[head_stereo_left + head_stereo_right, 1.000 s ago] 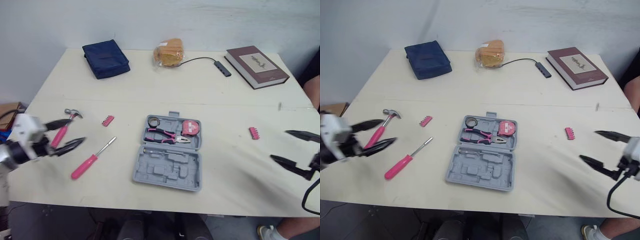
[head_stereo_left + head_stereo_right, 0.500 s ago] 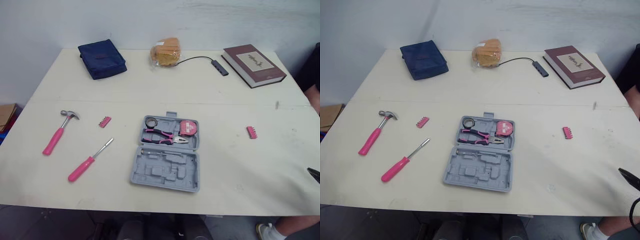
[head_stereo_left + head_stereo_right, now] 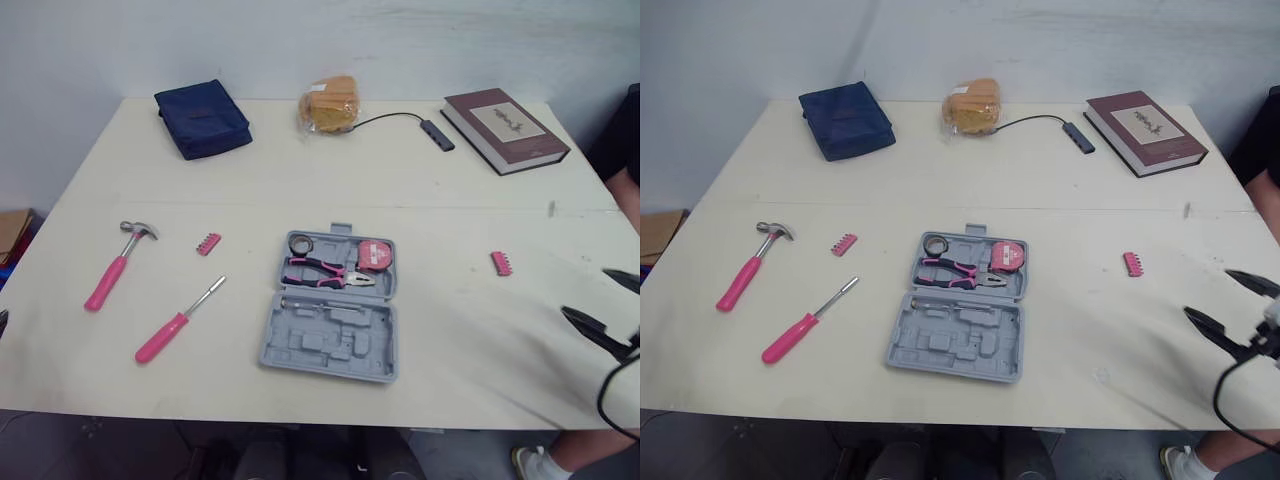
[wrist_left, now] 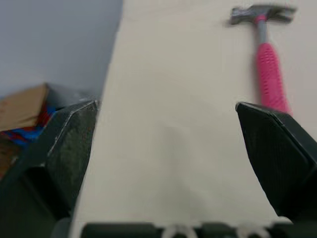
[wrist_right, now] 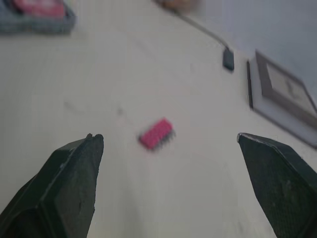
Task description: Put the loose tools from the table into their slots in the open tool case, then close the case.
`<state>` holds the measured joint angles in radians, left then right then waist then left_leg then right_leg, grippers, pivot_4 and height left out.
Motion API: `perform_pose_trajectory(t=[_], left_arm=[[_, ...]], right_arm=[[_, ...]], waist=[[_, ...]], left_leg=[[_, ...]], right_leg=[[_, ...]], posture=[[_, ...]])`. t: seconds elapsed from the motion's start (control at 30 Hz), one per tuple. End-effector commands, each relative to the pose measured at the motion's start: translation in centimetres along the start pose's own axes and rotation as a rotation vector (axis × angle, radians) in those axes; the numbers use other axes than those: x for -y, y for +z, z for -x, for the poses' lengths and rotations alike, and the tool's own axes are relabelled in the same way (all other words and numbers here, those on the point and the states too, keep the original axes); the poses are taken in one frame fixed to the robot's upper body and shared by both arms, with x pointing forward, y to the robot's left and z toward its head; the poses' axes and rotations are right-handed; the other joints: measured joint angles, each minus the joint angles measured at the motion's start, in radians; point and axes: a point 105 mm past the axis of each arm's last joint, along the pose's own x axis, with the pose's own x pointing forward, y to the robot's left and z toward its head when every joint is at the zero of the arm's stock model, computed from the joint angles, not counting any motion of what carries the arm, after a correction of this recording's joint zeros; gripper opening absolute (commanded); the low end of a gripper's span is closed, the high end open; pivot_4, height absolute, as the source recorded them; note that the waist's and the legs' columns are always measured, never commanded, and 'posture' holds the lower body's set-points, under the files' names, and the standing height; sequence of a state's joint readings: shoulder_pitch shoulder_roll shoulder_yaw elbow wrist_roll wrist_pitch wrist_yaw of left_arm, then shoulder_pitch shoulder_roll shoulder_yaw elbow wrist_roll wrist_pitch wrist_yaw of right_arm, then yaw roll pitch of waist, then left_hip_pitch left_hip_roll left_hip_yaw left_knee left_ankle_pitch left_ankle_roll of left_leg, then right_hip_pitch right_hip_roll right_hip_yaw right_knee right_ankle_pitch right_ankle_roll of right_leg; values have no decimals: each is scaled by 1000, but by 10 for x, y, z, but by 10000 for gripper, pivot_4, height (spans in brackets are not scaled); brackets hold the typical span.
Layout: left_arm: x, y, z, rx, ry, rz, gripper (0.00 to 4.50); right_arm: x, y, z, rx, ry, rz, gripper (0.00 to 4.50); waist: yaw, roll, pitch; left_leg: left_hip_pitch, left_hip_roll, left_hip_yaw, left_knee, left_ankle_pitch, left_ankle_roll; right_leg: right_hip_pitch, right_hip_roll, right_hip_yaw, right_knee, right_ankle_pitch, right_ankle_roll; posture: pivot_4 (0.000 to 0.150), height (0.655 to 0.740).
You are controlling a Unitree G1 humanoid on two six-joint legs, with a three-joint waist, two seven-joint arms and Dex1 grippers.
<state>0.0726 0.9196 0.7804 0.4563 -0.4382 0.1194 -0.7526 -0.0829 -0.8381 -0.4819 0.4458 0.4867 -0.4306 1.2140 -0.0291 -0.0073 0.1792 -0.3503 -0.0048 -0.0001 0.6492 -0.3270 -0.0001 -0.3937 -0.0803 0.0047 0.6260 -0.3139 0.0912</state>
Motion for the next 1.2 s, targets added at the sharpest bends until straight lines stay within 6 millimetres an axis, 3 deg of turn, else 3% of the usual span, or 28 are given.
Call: perform_pose_trajectory(t=[0.03, 0.17, 0.43, 0.6, 0.77, 0.87, 1.07, 1.1, 1.2], left_arm=[[19, 24, -29, -42, -90, 48, 44874], [39, 26, -61, -148, -152, 92, 44874], [59, 13, -103, -310, -173, 123, 44874], [68, 1, -115, -357, -211, 105, 44874], [70, -14, -112, -443, -224, 122, 44874], [71, -20, -112, -452, -226, 130, 36447], [77, -23, -113, -433, -259, 144, 7640], [76, -22, -114, -421, -250, 149, 5152], [75, -6, -116, -328, -259, 109, 5187]], right_arm=[[-16, 40, -32, 164, 130, -50, 45000], [-52, 77, -62, 283, 305, -104, 45000], [-87, 114, -90, 398, 418, -83, 45000], [-106, 128, -93, 420, 503, -63, 45000], [-118, 134, -93, 432, 552, -81, 45000], [-119, 133, -92, 430, 545, -74, 45000], [-115, 123, -89, 387, 519, -57, 45000], [-115, 120, -88, 376, 519, -55, 45000], [-114, 113, -88, 355, 520, -49, 45000]], waist=[[1, 0, 0], [3, 0, 0], [3, -2, 1], [3, -3, 0], [5, -3, 0], [4, -4, 0], [5, -4, 0], [5, -4, 0], [5, -4, 0]], left_leg=[[0, 0, 0, 0, 0, 0], [-3, 0, -2, -2, 1, -2], [-6, 0, 0, 1, 1, -2], [-7, -1, 1, 2, 1, -2], [-8, -1, 2, 3, 1, -2], [-8, -1, 3, 4, 1, -2], [-8, -1, 3, 3, 1, -1], [-8, -1, 3, 4, 1, -1], [-8, -1, 3, 3, 1, -1]], right_leg=[[0, 0, 0, 0, 0, 0], [-3, 1, -2, 0, 0, 0], [-6, 2, -3, 1, 1, 2], [-8, 2, -3, 1, 1, 2], [-10, 2, -2, 3, 1, 2], [-10, 2, -1, 4, 1, 2], [-10, 2, -1, 3, 1, 2], [-10, 2, -1, 4, 1, 2], [-10, 2, 0, 3, 1, 2]], posture=[[1500, 7400], [1500, 7400], [1500, 7400], [1500, 7400], [1500, 7400], [1500, 7400], [1500, 7400], [1500, 7400], [1500, 7400]])
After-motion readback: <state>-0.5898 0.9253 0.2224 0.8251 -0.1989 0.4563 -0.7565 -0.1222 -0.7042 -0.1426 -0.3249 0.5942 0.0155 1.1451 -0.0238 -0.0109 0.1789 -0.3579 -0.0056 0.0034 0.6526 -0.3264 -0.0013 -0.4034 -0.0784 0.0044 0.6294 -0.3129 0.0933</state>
